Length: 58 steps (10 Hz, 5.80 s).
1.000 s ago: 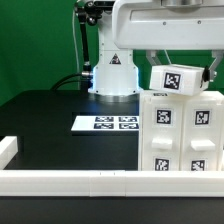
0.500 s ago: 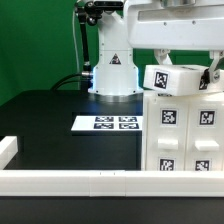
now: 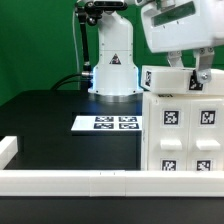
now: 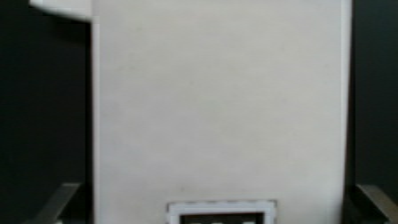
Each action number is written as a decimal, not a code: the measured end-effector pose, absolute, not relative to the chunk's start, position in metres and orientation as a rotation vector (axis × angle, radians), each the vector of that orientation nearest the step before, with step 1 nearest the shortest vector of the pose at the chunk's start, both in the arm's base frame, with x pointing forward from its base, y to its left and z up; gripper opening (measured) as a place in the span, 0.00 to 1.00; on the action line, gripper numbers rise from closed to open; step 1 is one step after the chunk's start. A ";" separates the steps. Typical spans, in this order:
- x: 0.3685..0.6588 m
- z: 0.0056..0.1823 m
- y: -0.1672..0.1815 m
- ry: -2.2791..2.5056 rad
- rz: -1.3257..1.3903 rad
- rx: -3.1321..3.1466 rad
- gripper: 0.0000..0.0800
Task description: Assemble cabinet
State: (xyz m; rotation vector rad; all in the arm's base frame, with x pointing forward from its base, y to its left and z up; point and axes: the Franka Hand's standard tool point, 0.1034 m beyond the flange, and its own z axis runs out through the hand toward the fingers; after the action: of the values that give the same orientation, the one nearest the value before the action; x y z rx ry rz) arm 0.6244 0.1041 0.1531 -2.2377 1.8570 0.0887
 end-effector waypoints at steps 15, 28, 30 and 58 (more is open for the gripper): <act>0.611 0.180 0.107 0.779 0.110 -2.869 0.81; 0.617 0.182 0.108 -1.485 0.022 -2.822 0.81; 0.619 0.181 0.106 -1.728 0.022 -2.696 0.81; 0.619 0.157 0.102 0.464 0.137 -3.061 0.69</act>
Offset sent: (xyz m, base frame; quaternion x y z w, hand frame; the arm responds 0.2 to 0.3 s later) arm 0.0000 0.0000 0.0000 0.0000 0.0000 0.0000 1.0000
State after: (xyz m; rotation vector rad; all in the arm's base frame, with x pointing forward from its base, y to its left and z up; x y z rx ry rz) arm 0.6191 0.1023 0.1572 -3.0612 0.4640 0.1370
